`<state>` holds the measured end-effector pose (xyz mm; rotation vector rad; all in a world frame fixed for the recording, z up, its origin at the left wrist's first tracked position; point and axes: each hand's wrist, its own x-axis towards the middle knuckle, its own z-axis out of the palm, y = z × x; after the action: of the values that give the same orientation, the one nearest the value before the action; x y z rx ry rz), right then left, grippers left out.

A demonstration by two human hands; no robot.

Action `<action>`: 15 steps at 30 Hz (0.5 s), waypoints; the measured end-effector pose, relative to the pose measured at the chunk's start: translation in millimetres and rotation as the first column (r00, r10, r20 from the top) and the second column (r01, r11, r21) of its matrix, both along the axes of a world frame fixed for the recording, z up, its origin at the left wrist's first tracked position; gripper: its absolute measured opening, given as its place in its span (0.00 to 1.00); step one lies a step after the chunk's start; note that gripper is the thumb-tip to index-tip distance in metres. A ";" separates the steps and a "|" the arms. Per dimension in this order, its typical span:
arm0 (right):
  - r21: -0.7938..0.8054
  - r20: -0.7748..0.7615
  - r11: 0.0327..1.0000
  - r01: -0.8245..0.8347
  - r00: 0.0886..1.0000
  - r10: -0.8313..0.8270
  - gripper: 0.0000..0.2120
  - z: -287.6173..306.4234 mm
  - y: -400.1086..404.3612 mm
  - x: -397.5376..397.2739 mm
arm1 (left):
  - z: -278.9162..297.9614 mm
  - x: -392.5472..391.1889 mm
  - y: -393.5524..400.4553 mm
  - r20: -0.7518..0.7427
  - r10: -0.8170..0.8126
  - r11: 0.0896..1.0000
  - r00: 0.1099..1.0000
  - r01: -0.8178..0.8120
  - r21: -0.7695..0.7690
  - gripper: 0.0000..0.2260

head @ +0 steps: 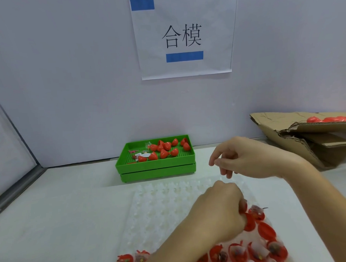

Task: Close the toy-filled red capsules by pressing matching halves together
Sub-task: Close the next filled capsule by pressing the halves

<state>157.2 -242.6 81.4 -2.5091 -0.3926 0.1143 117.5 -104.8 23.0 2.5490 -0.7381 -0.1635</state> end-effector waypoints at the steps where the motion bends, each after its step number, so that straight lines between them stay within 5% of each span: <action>1: 0.005 0.012 1.000 0.011 1.000 -0.011 0.08 0.4 0.7 -0.2 | 3.1 0.5 3.2 0.010 0.015 0.999 1.000 -0.015 -0.033 0.06; 7: 0.052 0.035 0.995 0.081 0.996 -0.083 0.10 -5.2 13.2 1.9 | 23.1 16.6 44.5 0.092 0.241 0.964 0.966 -0.228 -0.139 0.02; 15: 0.341 -0.262 0.939 0.047 0.964 0.047 0.19 -24.4 59.5 -3.0 | 35.5 22.0 81.5 0.199 0.417 0.903 0.887 -0.380 -0.200 0.08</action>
<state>154.1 -183.2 57.0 -2.1110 -0.2733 0.3492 139.5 -23.3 58.5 2.5293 -0.2750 0.3305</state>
